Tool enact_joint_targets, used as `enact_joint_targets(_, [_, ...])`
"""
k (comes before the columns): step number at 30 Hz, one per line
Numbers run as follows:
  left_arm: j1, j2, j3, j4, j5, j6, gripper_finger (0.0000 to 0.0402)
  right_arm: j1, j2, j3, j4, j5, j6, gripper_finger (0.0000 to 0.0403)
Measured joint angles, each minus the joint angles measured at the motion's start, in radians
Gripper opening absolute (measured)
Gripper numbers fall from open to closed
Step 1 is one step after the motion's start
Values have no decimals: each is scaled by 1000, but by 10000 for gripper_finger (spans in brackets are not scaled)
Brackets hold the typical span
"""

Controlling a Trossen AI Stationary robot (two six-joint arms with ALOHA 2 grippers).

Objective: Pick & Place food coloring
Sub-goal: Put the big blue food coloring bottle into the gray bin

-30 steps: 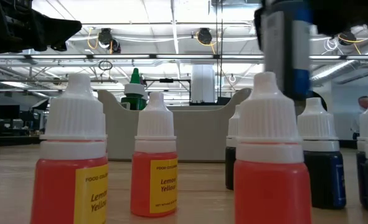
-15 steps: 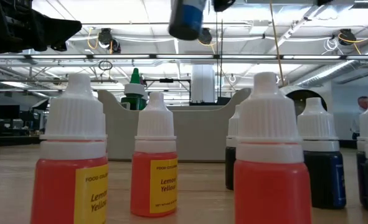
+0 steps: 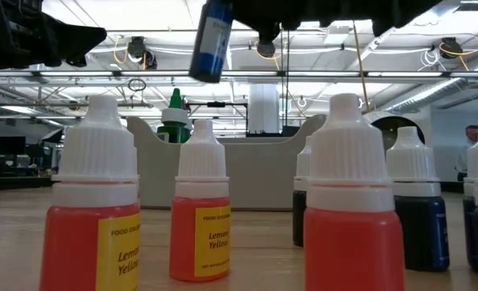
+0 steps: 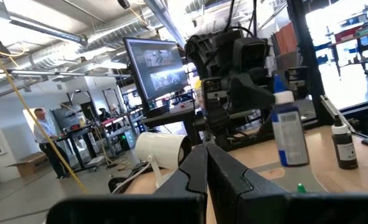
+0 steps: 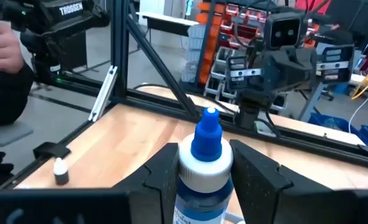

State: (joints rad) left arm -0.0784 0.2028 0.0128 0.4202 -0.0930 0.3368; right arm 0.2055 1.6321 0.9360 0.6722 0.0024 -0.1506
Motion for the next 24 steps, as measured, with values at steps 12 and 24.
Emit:
enact_joint_targets(12, [0, 0, 0, 0, -13, -1, 10, -15, 52, 0, -10, 131, 36, 120])
enact_joint_targets(24, [0, 0, 0, 0, -13, -1, 10, -40, 52, 0, -100, 133, 68, 119])
